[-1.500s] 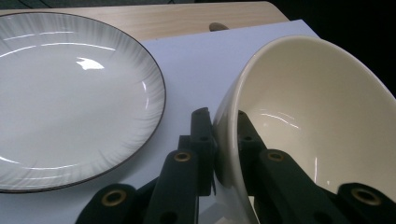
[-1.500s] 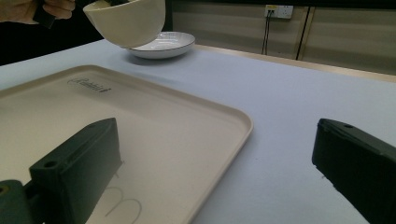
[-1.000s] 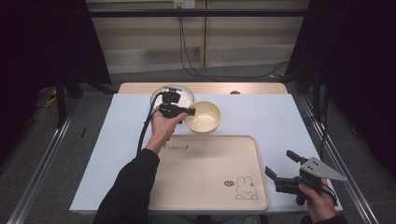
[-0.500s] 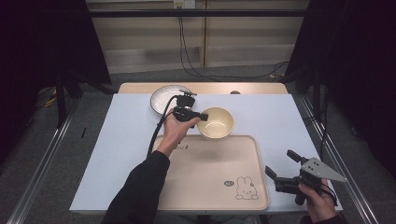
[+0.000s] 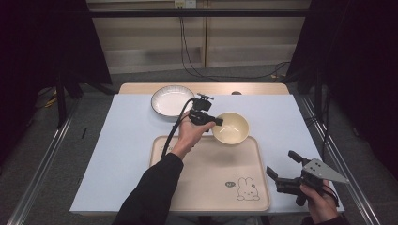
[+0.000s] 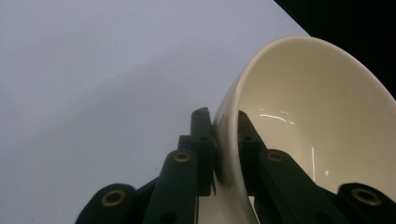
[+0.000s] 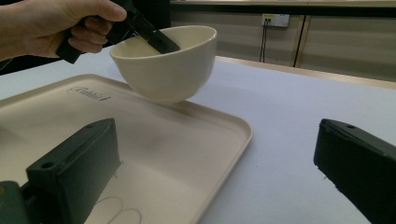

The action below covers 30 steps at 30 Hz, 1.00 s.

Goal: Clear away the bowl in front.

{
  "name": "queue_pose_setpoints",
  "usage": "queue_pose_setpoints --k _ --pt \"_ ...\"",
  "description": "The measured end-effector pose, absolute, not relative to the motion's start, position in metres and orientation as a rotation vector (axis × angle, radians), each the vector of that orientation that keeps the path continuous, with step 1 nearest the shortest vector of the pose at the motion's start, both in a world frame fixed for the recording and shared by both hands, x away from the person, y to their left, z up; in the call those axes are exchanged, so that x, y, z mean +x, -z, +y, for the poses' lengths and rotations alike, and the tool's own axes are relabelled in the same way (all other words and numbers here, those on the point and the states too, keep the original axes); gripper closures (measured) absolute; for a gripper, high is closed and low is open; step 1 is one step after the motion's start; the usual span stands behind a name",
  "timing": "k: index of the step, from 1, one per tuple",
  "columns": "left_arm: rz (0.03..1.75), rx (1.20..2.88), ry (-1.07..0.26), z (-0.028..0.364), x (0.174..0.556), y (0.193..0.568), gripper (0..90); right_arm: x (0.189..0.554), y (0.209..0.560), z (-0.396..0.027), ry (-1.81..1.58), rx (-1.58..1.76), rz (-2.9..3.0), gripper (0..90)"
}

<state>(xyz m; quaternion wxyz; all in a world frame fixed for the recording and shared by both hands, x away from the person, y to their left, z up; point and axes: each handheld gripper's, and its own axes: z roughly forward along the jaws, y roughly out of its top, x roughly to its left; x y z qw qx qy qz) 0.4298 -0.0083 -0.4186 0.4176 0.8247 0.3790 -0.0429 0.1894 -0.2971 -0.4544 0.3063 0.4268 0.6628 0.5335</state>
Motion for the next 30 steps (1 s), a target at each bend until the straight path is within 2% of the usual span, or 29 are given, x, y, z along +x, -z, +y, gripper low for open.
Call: queue_pose_setpoints --k 14,30 --pt "0.907 2.108 0.146 -0.048 0.421 0.430 82.2 0.190 0.455 -0.297 -1.414 1.133 1.753 0.0" --pt "0.871 2.171 0.143 -0.058 0.422 0.446 82.0 0.189 0.455 -0.297 -1.427 1.136 1.760 0.0"
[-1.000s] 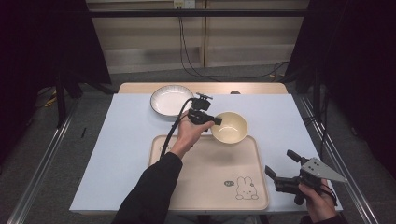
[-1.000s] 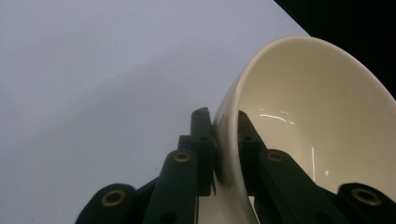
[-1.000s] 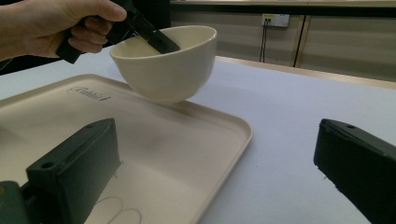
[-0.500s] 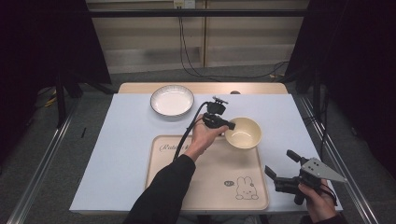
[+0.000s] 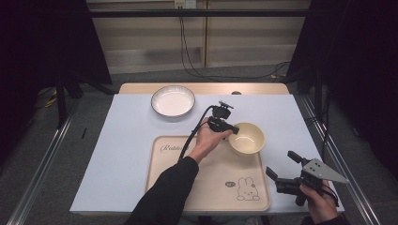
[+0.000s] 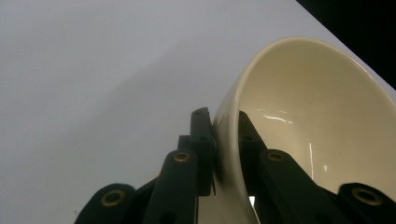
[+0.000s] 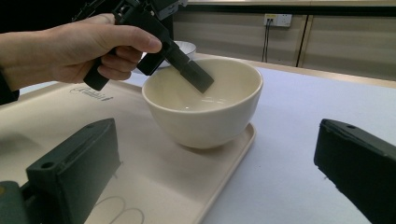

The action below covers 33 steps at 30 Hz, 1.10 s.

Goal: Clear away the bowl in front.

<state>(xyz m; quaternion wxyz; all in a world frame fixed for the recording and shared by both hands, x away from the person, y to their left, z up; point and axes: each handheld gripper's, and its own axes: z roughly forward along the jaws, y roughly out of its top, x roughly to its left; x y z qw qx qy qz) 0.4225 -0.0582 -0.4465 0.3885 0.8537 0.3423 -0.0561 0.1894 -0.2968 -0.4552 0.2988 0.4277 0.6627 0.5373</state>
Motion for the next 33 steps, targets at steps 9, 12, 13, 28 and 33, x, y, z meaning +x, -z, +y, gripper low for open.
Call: queue_pose_setpoints --k 9,12,13,28,33 --pt "0.873 2.152 0.150 -0.059 0.423 0.455 81.9 0.189 0.455 -0.297 -1.424 1.130 1.764 0.0" --pt "0.873 2.146 0.141 -0.060 0.422 0.455 81.9 0.189 0.455 -0.297 -1.428 1.137 1.759 0.0" --pt "0.878 2.150 0.143 -0.059 0.422 0.456 81.9 0.190 0.456 -0.297 -1.425 1.135 1.758 0.0" --pt "0.832 2.119 0.093 -0.061 0.420 0.460 81.7 0.189 0.455 -0.297 -1.427 1.128 1.763 0.0" --pt "0.813 2.109 0.069 -0.061 0.419 0.461 81.4 0.189 0.455 -0.296 -1.428 1.118 1.766 0.0"
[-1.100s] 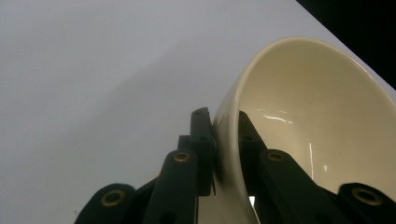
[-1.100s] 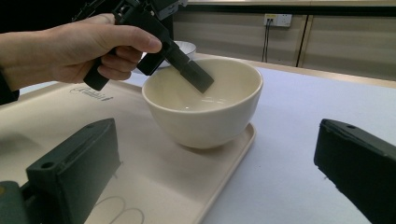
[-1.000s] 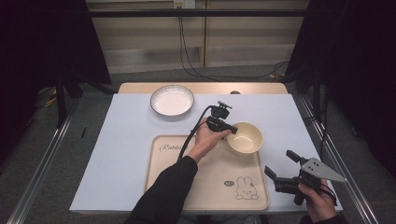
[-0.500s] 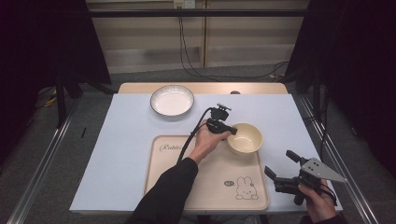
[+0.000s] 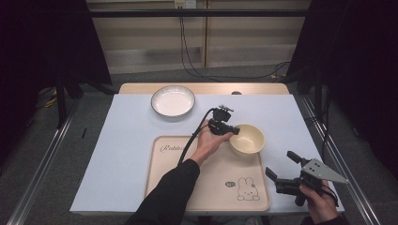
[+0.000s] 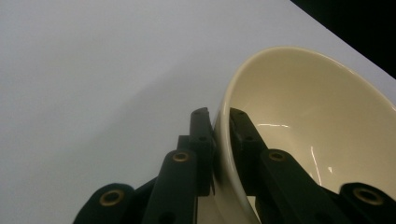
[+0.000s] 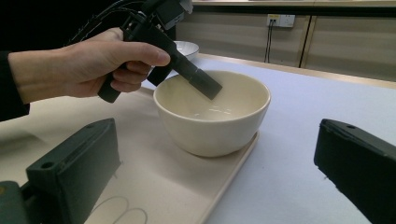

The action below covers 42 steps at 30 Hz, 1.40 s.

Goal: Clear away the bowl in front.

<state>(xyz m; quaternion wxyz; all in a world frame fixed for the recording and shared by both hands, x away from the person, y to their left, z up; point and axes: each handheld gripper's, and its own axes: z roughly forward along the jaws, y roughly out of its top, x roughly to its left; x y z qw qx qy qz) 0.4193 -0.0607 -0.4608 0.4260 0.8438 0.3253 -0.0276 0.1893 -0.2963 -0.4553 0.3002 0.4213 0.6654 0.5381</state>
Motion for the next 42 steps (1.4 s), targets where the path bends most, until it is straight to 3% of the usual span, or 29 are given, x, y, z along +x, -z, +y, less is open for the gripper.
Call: queue_pose_setpoints --k 2,5,12,15,18,22,29,34,38,42 --pt "0.810 2.092 0.068 -0.060 0.420 0.462 80.3 0.189 0.455 -0.296 -1.429 1.120 1.765 0.0" --pt "0.839 2.074 0.094 -0.056 0.423 0.464 70.2 0.190 0.456 -0.296 -1.425 1.125 1.763 0.0" --pt "0.834 2.045 -0.059 -0.042 0.420 0.455 36.7 0.190 0.456 -0.296 -1.432 1.136 1.753 0.0" --pt "0.838 2.056 -0.104 -0.037 0.421 0.451 17.4 0.190 0.456 -0.296 -1.424 1.140 1.756 0.0" --pt "0.862 2.017 -0.123 -0.029 0.420 0.447 6.4 0.190 0.456 -0.296 -1.419 1.140 1.757 0.0" --pt "0.793 2.014 -0.164 -0.014 0.412 0.442 2.1 0.190 0.456 -0.297 -1.421 1.143 1.755 0.0" --pt "0.826 2.016 -0.226 0.013 0.406 0.434 3.3 0.190 0.456 -0.296 -1.417 1.142 1.754 0.0" --pt "0.945 2.019 -0.428 0.022 0.400 0.428 3.8 0.190 0.455 -0.295 -1.413 1.145 1.753 0.0" --pt "0.905 1.937 -0.330 0.037 0.397 0.426 2.1 0.190 0.456 -0.296 -1.415 1.143 1.757 0.0" --pt "0.882 1.939 -0.412 0.045 0.389 0.421 2.0 0.190 0.456 -0.295 -1.412 1.143 1.751 0.0"
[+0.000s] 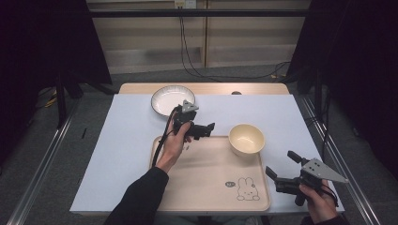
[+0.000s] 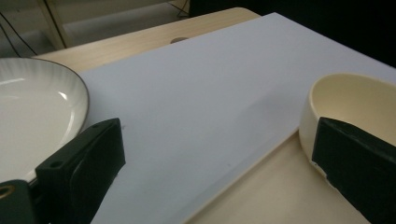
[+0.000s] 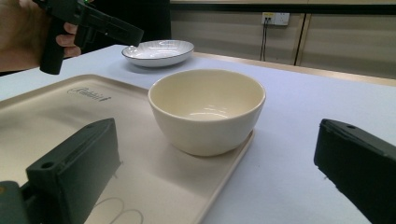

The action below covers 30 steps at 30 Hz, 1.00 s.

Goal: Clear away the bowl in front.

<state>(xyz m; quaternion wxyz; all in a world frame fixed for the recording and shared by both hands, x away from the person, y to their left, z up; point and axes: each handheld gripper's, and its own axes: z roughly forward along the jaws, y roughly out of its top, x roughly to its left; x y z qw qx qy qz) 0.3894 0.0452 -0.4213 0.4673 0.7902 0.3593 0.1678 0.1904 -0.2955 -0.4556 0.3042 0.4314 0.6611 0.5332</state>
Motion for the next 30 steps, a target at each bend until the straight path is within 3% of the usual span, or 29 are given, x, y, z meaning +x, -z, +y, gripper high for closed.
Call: queue_pose_setpoints --k 5,9,14,30 --pt "0.842 1.988 -0.440 0.059 0.380 0.416 2.1 0.190 0.455 -0.295 -1.417 1.145 1.753 0.0" --pt "0.839 1.933 -0.389 0.069 0.374 0.416 2.7 0.190 0.455 -0.295 -1.419 1.142 1.755 0.0" --pt "0.855 1.962 -0.507 0.076 0.364 0.415 2.8 0.190 0.455 -0.295 -1.421 1.141 1.754 0.0" --pt "0.926 1.837 -0.539 0.138 0.335 0.419 2.0 0.191 0.455 -0.295 -1.412 1.141 1.756 0.0"
